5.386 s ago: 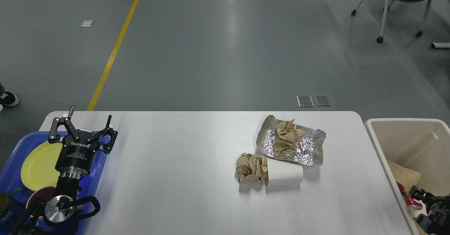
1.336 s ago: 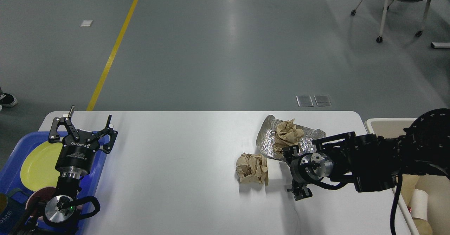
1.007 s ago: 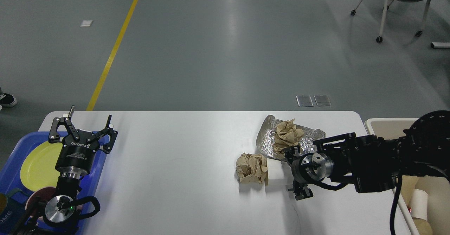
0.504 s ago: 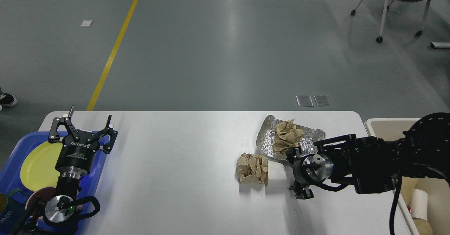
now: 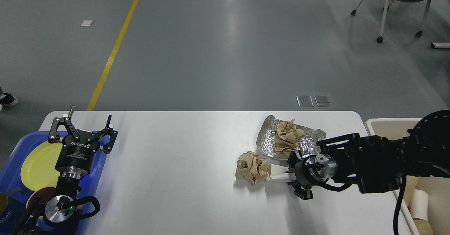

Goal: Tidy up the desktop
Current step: 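Grasp the white paper cup with the right gripper, then lift the cup and carry it into the white bin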

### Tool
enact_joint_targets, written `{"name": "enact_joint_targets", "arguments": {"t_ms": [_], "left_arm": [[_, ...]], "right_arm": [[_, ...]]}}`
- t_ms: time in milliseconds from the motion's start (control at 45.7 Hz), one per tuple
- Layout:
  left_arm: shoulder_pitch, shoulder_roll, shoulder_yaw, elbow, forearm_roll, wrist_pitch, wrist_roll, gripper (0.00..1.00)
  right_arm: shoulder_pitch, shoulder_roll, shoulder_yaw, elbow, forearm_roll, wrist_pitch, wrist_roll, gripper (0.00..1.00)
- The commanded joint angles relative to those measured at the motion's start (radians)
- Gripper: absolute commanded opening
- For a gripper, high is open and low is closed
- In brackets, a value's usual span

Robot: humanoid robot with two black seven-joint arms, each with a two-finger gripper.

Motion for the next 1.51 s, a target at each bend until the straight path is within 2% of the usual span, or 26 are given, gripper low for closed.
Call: {"name": "enact_joint_targets", "arguments": {"t_ms": [0, 88, 175, 307, 460, 547, 679, 832, 941, 1226, 1489], "left_arm": [[0.0, 0.0, 0.0, 0.0, 0.0, 0.0, 0.0, 0.96], [0.0, 0.0, 0.0, 0.0, 0.0, 0.0, 0.0, 0.96], [0.0, 0.0, 0.0, 0.0, 0.0, 0.0, 0.0, 0.96], [0.0, 0.0, 0.0, 0.0, 0.0, 0.0, 0.0, 0.96], [0.0, 0.0, 0.0, 0.0, -0.002, 0.0, 0.0, 0.96], [0.0, 0.0, 0.0, 0.0, 0.0, 0.0, 0.0, 0.96], [0.0, 0.0, 0.0, 0.0, 0.0, 0.0, 0.0, 0.96], [0.0, 0.0, 0.0, 0.0, 0.0, 0.0, 0.0, 0.96], [0.0, 0.0, 0.0, 0.0, 0.0, 0.0, 0.0, 0.96], [0.0, 0.0, 0.0, 0.0, 0.0, 0.0, 0.0, 0.96], [0.0, 0.0, 0.0, 0.0, 0.0, 0.0, 0.0, 0.96]], "right_arm": [[0.037, -0.046, -0.021, 0.034, -0.012, 0.0, -0.012, 0.02], [0.093, -0.085, -0.065, 0.102, -0.041, 0.006, -0.023, 0.0], [0.196, -0.103, -0.126, 0.205, -0.132, 0.055, -0.044, 0.0], [0.357, -0.114, -0.228, 0.316, -0.257, 0.259, -0.098, 0.0], [0.578, -0.112, -0.335, 0.414, -0.389, 0.558, -0.101, 0.0], [0.698, -0.114, -0.383, 0.458, -0.481, 0.642, -0.101, 0.0], [0.889, -0.108, -0.441, 0.553, -0.59, 0.716, -0.099, 0.0], [1.187, -0.123, -0.467, 0.67, -0.666, 0.816, -0.099, 0.0], [1.244, -0.14, -0.464, 0.679, -0.664, 0.83, -0.098, 0.0], [1.229, -0.143, -0.475, 0.673, -0.666, 0.801, -0.096, 0.0], [1.184, -0.158, -0.648, 0.606, -0.685, 0.735, -0.093, 0.0]]}}
